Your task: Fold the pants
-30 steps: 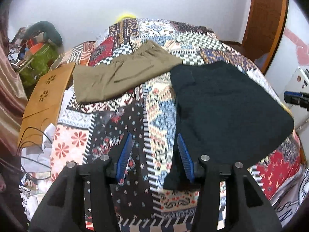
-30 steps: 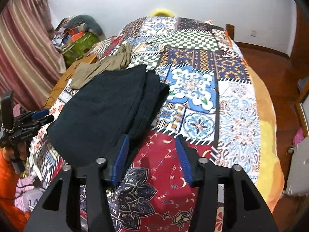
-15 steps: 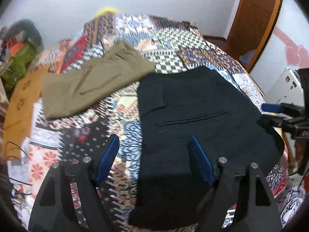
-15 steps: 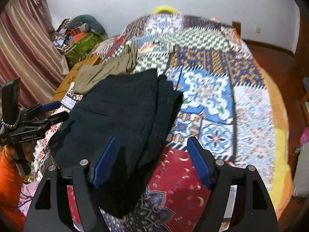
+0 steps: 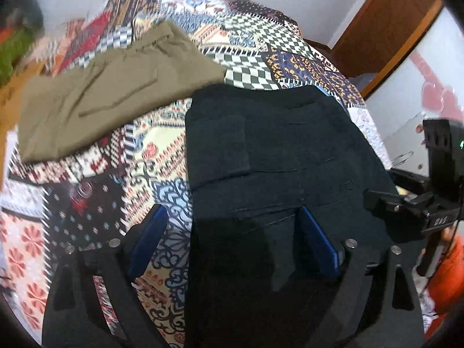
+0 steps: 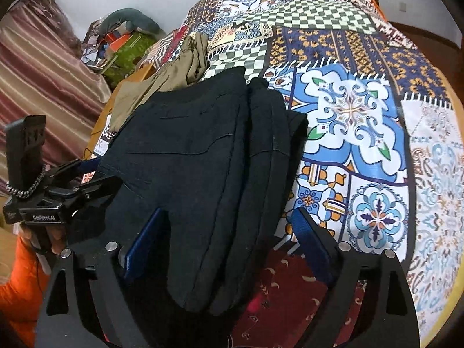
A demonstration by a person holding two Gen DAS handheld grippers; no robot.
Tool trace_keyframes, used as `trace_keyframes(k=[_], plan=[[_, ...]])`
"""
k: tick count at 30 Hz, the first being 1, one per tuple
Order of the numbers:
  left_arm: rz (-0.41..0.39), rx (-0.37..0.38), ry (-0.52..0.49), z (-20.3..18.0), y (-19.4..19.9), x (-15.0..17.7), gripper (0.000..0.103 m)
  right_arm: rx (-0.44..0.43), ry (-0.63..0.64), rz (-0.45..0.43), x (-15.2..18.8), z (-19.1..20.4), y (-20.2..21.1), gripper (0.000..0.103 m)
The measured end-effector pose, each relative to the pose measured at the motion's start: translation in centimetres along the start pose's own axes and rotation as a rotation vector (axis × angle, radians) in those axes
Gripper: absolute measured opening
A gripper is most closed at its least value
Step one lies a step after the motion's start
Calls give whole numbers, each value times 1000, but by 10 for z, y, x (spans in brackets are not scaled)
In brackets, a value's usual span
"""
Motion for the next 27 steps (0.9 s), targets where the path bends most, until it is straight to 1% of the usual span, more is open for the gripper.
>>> trace_keyframes(k=[3,5,10,13,19,21,22,25,27], plan=[[28,56,45,3,-1,9,92,-12,7,11,7,-1,3,90],[29,62,35,1,3,14,92,-18,11,20,13,-1,7,90],[67,101,-23,-15,4,24,92,-44,-4,41,22,-2,14,90],[81,106,-48,-20,-4,19,93,-49,-3,41,20,1,11,93],[92,125,-15,-18,-13,3,93,-30,47,6,4,16,0,94],[85,124,1,-16,-15,-1,91,-28,54,-4,0,19,-2,94],[77,119,6,-14,-15,-3,87,-27,53,-10,-2,19,-2,94],[63,116,10,-13,-16,-7,79,-24,42,-28,-7,18,-2,85],[55,113,10,-12,-15,-9,76,-40,25,-39,-10,15,0,73]])
Point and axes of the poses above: each gripper's, at about its wrist camera, not at the fingertips, and y roughly against the way its jaws point, z to its left, x to its underside, the point moved 7 cm from there along -y, roughly the way its jaws point, and after that the axes turned 14 degrees about x, right-handed, at the moved point
